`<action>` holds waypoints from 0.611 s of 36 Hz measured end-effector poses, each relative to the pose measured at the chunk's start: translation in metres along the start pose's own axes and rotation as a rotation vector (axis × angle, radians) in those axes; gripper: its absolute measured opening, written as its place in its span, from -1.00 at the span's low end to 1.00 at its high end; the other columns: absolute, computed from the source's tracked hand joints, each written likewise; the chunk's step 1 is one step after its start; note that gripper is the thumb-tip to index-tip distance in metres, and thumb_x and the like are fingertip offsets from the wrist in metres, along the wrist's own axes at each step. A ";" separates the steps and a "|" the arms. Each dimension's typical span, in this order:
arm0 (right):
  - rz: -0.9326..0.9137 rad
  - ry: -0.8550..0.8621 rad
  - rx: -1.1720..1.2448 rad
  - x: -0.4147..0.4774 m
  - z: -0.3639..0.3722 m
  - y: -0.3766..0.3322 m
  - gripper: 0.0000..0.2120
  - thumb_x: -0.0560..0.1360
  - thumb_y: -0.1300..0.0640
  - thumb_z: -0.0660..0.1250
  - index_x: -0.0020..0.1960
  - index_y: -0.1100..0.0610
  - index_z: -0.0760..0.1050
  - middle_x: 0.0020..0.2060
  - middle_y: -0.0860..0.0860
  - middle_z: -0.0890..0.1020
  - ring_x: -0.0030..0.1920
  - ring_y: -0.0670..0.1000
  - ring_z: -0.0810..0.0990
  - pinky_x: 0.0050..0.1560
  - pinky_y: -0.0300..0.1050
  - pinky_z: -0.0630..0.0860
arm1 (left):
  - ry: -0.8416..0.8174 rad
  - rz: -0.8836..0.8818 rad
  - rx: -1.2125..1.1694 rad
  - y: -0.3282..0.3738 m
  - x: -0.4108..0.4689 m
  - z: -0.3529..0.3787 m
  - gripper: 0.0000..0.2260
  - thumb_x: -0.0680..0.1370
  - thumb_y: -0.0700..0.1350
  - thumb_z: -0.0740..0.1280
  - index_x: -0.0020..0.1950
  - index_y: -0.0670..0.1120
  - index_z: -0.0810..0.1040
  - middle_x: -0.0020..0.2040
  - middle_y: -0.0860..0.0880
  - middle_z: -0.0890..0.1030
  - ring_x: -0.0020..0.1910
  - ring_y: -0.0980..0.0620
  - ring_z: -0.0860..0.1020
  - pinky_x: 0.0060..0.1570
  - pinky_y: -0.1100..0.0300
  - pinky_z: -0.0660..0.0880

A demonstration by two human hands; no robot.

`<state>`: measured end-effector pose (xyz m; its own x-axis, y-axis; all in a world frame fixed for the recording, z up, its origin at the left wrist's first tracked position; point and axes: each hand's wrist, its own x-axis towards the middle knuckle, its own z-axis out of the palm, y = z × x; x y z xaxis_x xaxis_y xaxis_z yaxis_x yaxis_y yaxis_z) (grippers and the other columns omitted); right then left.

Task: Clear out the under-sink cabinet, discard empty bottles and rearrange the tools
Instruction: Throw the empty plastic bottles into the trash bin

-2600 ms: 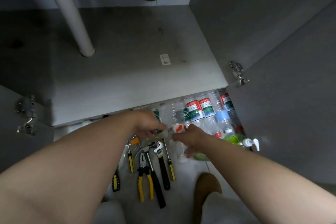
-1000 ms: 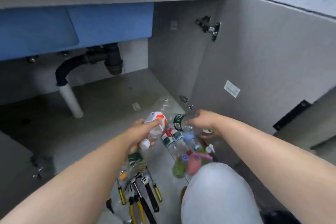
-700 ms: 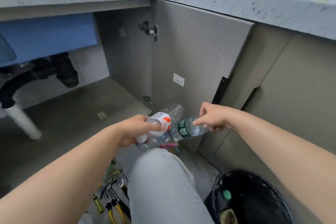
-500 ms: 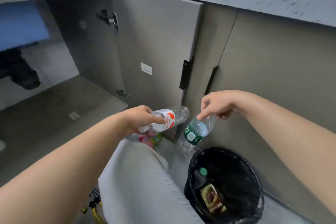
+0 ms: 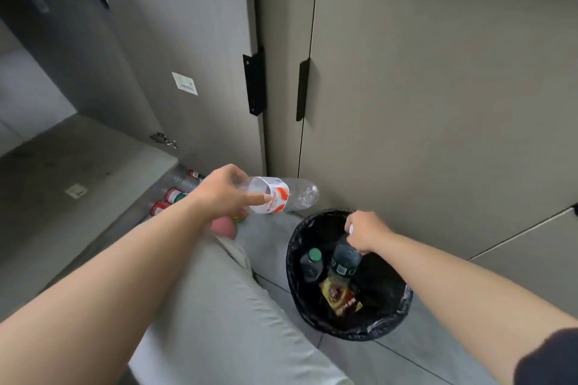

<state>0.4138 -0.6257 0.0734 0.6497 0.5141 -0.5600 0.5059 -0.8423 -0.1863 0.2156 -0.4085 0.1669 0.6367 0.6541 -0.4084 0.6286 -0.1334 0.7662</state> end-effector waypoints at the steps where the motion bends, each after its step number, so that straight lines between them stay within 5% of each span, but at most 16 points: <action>1: -0.010 0.025 0.023 0.004 0.010 0.006 -0.67 0.48 0.33 0.27 0.19 0.15 0.62 0.12 0.13 0.66 0.02 0.14 0.69 0.05 -0.06 0.64 | 0.002 0.010 0.006 0.000 -0.002 -0.001 -0.49 0.31 0.03 0.67 0.13 -0.04 0.53 -0.01 -0.08 0.67 -0.36 0.02 0.69 -0.36 0.15 0.60; 7: -0.054 0.097 0.141 0.018 0.050 0.020 -0.62 0.53 0.22 0.30 0.32 -0.02 0.53 0.27 0.06 0.58 0.22 0.14 0.58 0.17 -0.07 0.53 | 0.056 0.085 0.014 0.003 -0.007 -0.004 -0.50 0.33 0.06 0.65 0.19 -0.01 0.58 -0.06 0.00 0.69 -0.35 0.05 0.71 -0.35 0.19 0.57; 13: -0.172 0.025 0.163 0.028 0.062 0.013 -0.63 0.59 0.21 0.28 0.37 0.01 0.50 0.28 0.10 0.55 0.19 0.14 0.57 0.20 0.00 0.55 | 0.129 0.100 -0.006 0.007 -0.006 -0.003 -0.43 0.31 0.11 0.66 0.17 0.01 0.48 -0.01 -0.04 0.67 -0.20 -0.01 0.74 -0.05 -0.09 0.69; 16: -0.174 -0.012 0.151 0.031 0.067 0.008 -0.55 0.59 0.24 0.28 0.46 0.02 0.40 0.31 0.14 0.51 0.23 0.15 0.55 0.21 0.00 0.55 | 0.160 0.173 0.019 0.006 -0.006 -0.002 -0.50 0.30 0.14 0.65 0.08 0.04 0.49 -0.05 -0.01 0.66 -0.11 -0.01 0.69 -0.10 -0.04 0.67; 19: -0.164 -0.017 0.142 0.032 0.070 0.003 -0.43 0.57 0.29 0.29 0.52 0.00 0.29 0.34 0.15 0.45 0.25 0.17 0.52 0.21 0.00 0.54 | 0.147 0.241 -0.007 0.005 -0.006 -0.002 -0.57 0.31 0.12 0.65 0.01 0.05 0.53 -0.11 0.03 0.69 -0.23 0.04 0.62 -0.26 0.09 0.58; 22: -0.152 -0.015 0.137 0.033 0.068 0.001 -0.36 0.53 0.32 0.30 0.54 0.00 0.22 0.33 0.16 0.42 0.24 0.17 0.51 0.18 -0.01 0.54 | 0.101 0.299 -0.054 0.003 -0.006 -0.002 -0.59 0.32 0.08 0.65 0.04 0.07 0.55 -0.07 0.07 0.72 -0.09 0.09 0.69 -0.05 0.05 0.65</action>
<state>0.3974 -0.6208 -0.0002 0.5629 0.6351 -0.5289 0.5144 -0.7701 -0.3773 0.2129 -0.4114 0.1720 0.7404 0.6628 -0.1118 0.3937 -0.2930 0.8713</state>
